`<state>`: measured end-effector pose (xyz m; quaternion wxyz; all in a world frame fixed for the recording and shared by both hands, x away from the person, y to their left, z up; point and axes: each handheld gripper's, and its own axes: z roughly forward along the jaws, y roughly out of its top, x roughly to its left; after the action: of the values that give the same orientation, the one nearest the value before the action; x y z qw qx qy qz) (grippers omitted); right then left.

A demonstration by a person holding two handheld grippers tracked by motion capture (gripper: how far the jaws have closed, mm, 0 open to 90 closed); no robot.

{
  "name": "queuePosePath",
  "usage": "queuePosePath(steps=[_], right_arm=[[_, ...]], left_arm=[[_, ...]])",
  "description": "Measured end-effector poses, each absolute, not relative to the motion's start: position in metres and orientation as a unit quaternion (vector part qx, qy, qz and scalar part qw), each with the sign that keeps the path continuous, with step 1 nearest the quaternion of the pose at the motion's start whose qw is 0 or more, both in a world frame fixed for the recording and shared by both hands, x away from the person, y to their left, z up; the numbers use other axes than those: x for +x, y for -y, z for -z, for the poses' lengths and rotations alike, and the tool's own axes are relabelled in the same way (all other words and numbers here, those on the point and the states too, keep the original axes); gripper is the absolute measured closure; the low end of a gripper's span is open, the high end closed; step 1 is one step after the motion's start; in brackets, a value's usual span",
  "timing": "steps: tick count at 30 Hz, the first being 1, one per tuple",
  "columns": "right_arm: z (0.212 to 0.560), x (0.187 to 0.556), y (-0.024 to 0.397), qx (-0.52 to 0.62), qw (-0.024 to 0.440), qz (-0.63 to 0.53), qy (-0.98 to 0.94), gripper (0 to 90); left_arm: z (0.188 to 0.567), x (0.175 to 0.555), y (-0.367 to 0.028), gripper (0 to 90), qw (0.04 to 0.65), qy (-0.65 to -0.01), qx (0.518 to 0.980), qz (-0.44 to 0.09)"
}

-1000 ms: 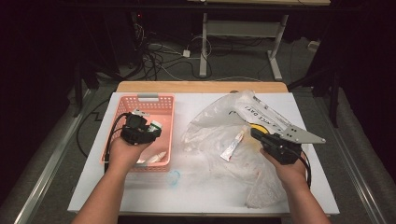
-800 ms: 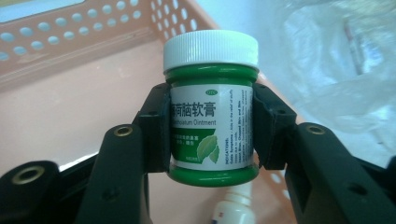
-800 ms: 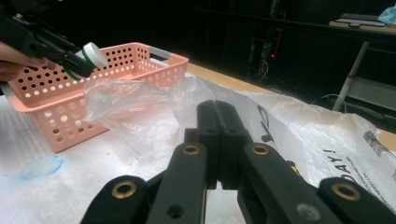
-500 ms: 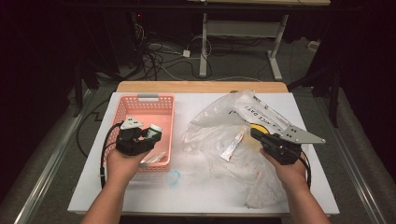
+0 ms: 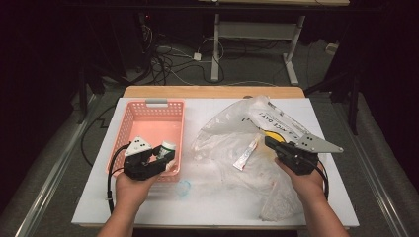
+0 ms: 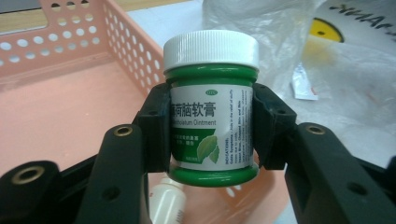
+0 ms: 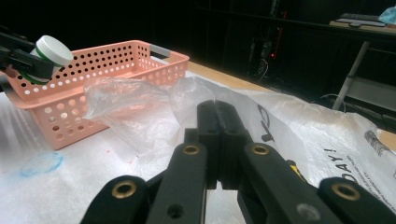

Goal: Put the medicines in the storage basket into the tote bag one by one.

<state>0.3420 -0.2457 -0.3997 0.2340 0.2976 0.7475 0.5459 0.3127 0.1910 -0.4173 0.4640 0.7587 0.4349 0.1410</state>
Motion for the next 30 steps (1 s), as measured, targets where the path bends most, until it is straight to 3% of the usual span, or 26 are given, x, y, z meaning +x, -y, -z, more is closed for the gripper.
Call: queuePosePath(steps=[30], right_arm=[[0.398,0.340,0.248,0.298,0.233,-0.553,-0.742,90.0]], left_arm=[[0.424,0.291,-0.124,53.5,0.462,-0.363,0.802,-0.112]])
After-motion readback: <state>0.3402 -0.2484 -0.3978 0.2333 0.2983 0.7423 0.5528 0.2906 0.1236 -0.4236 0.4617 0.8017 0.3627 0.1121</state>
